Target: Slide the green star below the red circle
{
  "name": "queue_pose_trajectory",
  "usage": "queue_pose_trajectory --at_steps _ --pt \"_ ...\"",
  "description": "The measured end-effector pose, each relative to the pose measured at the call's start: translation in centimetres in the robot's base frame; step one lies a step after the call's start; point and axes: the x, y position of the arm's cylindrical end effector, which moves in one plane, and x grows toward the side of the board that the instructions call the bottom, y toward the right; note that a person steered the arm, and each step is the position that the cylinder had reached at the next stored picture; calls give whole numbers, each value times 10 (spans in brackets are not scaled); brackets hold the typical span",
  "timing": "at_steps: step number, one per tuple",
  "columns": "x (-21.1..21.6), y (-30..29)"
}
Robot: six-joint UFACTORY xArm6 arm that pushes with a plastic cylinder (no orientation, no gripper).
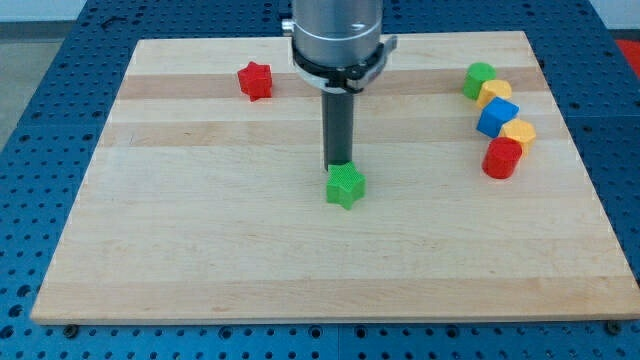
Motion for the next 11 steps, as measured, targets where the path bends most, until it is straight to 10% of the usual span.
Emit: queue_pose_trajectory --at_steps 3,7,11 --pt "-4 -99" --pt "17 32" --pt "45 39"
